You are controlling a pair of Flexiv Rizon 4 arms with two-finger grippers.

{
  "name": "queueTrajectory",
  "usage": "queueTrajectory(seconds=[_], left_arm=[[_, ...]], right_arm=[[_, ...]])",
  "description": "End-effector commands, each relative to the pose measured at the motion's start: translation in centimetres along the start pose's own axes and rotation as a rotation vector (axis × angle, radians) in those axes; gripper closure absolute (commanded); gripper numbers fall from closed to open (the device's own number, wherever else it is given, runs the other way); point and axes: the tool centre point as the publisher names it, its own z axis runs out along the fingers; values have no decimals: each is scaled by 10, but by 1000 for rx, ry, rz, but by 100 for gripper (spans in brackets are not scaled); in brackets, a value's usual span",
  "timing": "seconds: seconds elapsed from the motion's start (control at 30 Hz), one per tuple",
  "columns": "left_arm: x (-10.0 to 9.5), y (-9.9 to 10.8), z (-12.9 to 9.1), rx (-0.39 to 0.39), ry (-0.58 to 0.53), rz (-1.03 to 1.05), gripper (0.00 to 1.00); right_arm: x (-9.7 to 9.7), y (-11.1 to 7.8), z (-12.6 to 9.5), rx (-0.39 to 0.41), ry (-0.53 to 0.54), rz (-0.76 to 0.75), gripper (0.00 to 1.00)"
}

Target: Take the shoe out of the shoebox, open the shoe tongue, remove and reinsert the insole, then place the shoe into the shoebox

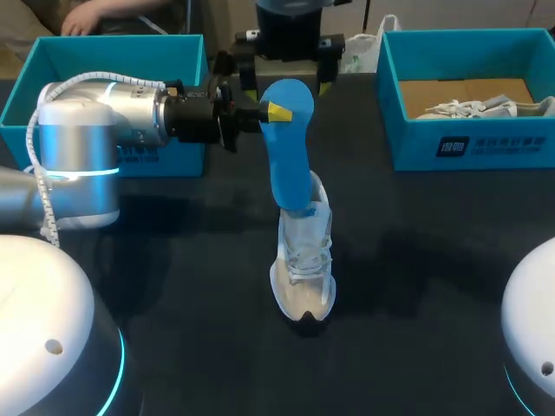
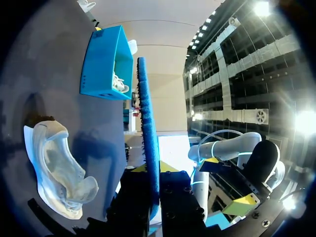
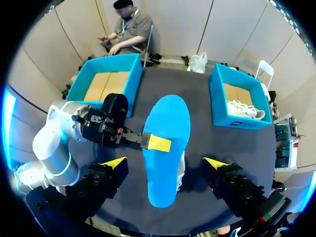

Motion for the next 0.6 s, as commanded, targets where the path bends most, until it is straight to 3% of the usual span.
queueTrajectory(seconds=[0.03,0.3,0.6], left_arm=[[0,-1,0,-2,-2,0,100],[0,-1,0,-2,-2,0,100],[0,-1,0,-2,-2,0,100]], right_arm=[[0,0,0,0,1,1,0],[-3,1,-1,9,11,-4,0],[-19,1,-3,7,134,5,0]])
